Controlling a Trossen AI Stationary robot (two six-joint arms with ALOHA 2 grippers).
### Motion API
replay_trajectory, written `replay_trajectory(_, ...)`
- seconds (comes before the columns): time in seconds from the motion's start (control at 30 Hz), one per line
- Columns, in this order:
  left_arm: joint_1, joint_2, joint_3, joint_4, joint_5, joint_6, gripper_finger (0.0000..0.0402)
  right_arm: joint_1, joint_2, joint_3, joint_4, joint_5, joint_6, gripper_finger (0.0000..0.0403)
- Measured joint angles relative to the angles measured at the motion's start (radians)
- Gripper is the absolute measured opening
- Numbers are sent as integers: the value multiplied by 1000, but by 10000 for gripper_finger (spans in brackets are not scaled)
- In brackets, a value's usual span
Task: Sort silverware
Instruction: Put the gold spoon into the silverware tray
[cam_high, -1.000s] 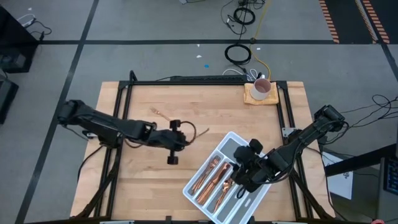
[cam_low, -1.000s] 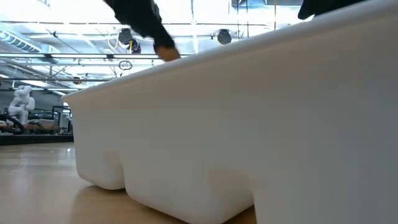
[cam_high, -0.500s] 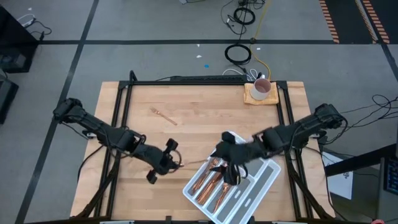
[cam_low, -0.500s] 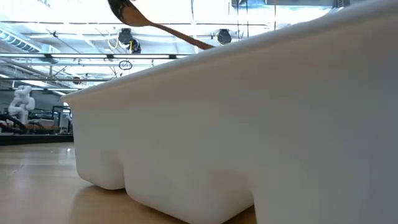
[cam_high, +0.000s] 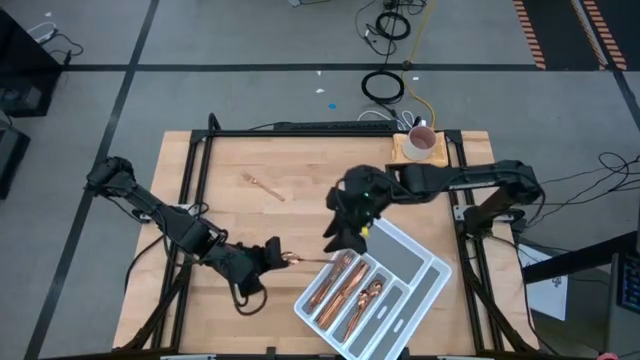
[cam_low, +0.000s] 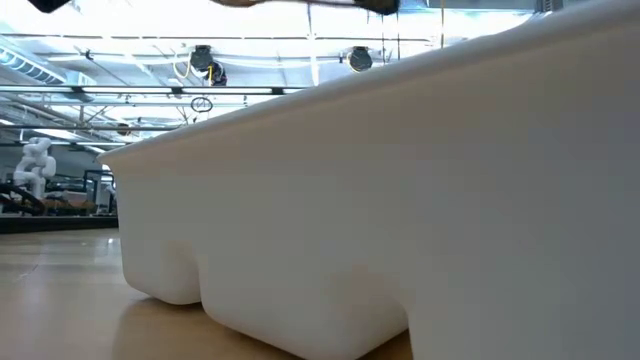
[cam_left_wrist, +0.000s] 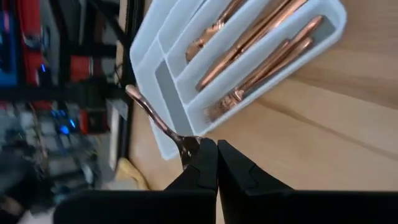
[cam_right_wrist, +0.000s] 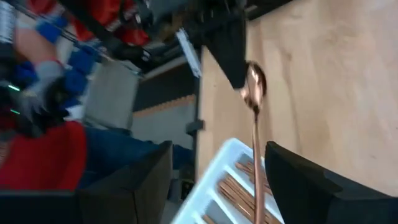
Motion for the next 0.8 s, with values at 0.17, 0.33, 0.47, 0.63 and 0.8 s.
replay_trajectory(0.17,1,1,0,60,16,103,0,-27,61,1,94,-87,18,239)
replay_trajectory(0.33,2,1,1,103,20,138,0,-30,130,1,114,-92,-14,239)
replay_trajectory(0.47,2,1,1,112,23,139,0,-29,173,1,184,-121,-17,239)
replay_trajectory(0.63,2,1,1,145,23,139,0,-29,212,1,277,-164,-14,239)
replay_trajectory(0.8,9,1,1,152,24,138,0,-29,229,1,285,-171,-17,239)
